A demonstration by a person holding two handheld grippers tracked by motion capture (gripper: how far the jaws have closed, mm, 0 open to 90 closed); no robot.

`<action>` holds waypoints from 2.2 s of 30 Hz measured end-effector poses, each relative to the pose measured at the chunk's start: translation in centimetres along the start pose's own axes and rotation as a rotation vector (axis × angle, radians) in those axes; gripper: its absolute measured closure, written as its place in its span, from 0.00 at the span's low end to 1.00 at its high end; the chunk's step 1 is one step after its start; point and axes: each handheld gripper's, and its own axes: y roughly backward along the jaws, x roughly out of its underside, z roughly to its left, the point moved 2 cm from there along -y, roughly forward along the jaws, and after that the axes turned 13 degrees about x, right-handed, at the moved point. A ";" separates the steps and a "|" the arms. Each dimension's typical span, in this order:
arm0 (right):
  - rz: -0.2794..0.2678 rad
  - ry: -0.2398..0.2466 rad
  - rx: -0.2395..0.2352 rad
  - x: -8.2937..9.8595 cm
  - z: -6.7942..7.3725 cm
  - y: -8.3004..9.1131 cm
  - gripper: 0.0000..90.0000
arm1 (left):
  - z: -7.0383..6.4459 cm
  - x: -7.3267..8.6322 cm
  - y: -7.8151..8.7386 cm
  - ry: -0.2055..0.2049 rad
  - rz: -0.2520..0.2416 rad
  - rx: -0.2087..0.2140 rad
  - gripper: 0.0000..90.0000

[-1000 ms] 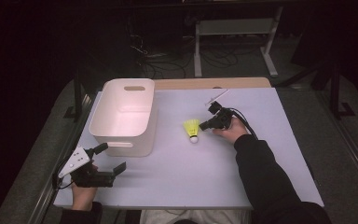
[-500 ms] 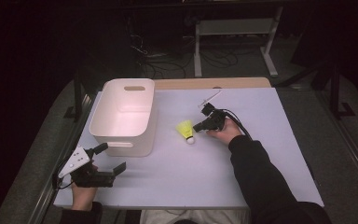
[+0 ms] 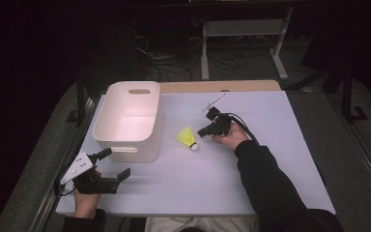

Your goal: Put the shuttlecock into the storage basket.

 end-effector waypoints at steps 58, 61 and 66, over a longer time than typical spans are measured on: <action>-0.078 0.176 -0.118 2.0 6.4 4.7 0.99 | 0.0 0.0 0.0 0.003 -0.001 -0.001 0.00; -0.078 0.185 -0.128 2.2 6.8 4.7 0.99 | 0.0 0.0 0.0 0.003 -0.001 -0.001 0.00; -0.063 0.204 -0.144 2.6 7.7 4.4 0.99 | 0.0 0.0 0.0 0.003 -0.001 0.000 0.00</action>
